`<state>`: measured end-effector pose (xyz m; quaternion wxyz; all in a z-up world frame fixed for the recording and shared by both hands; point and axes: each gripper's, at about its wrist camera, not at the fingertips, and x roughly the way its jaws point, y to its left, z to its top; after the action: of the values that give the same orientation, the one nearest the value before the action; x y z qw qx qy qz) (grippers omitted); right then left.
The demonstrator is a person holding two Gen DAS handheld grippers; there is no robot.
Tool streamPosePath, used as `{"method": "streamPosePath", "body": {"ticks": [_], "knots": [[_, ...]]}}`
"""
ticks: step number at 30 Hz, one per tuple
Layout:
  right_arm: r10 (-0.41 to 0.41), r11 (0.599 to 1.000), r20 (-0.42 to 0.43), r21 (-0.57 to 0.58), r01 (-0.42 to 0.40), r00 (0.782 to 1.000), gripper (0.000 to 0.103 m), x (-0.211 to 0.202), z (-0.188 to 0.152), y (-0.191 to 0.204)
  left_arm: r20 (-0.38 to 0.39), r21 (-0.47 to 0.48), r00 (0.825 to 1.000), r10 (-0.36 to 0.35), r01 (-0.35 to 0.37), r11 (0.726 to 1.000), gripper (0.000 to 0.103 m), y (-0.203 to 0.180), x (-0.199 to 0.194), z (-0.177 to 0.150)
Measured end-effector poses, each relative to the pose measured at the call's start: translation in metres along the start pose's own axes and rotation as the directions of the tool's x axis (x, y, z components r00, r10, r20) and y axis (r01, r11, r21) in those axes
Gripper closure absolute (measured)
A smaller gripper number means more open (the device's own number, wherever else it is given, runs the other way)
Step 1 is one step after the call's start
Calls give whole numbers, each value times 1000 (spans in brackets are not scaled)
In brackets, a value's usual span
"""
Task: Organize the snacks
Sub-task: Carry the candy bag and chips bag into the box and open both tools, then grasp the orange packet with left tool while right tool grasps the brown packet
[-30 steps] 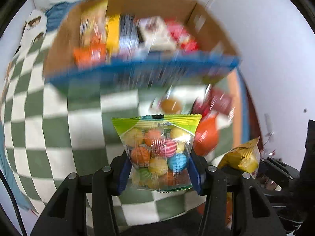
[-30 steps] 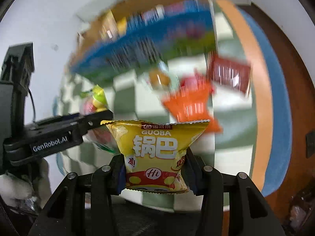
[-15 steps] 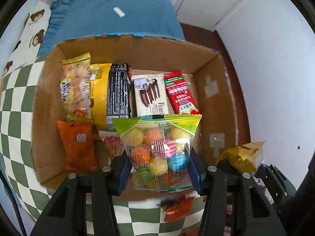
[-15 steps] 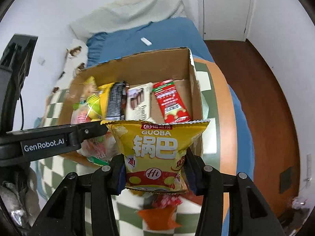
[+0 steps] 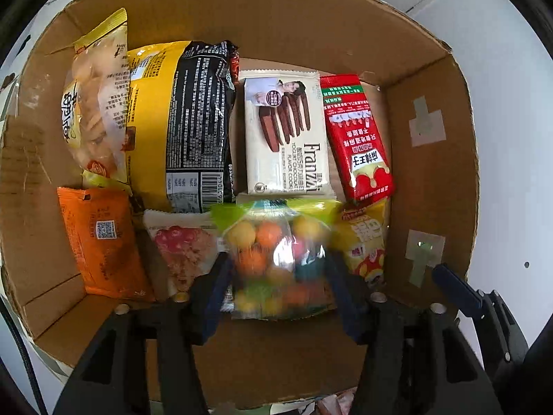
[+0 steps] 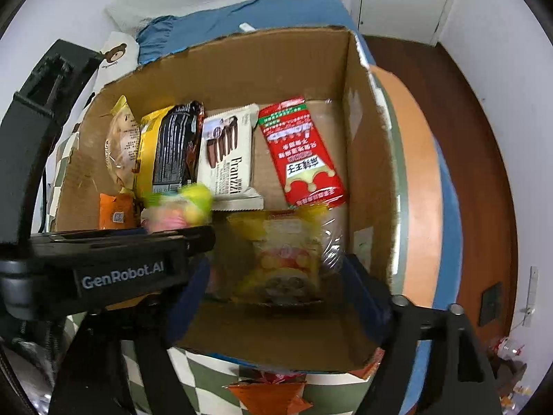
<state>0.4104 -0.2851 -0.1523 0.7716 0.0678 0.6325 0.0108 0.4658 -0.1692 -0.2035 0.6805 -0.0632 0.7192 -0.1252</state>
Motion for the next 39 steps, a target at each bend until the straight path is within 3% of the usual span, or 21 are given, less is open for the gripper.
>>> {"method": "streamPosePath", "body": {"ticks": [2,4,11,19,25,32,39], "knots": [[-13,1000,-7,-2,13,1000,16,2,1,3,24,13,999,23,-24,1000,17,-1,-3,2],[-4,1000,-9,-4,4,1000,10,2,3,6,51,21,998,38,-40,999,8,-1,-11,4],[-22,1000,12,5,22,1000,7,-9,4,6,117,37,992,55,-60,998,8,8,-39,4],[-40,999,98,4,40,994,7,-43,-2,5,255,66,962,98,-118,991,8,15,-90,-24],[-56,998,167,-11,58,984,7,-67,-23,9,348,90,927,142,-184,979,8,14,-110,-52],[-76,996,265,-23,85,961,7,-97,-54,13,435,74,888,145,-197,978,8,24,-133,-90],[-73,996,342,-26,87,937,7,-129,-78,19,529,68,836,147,-214,974,8,24,-160,-133]]}}
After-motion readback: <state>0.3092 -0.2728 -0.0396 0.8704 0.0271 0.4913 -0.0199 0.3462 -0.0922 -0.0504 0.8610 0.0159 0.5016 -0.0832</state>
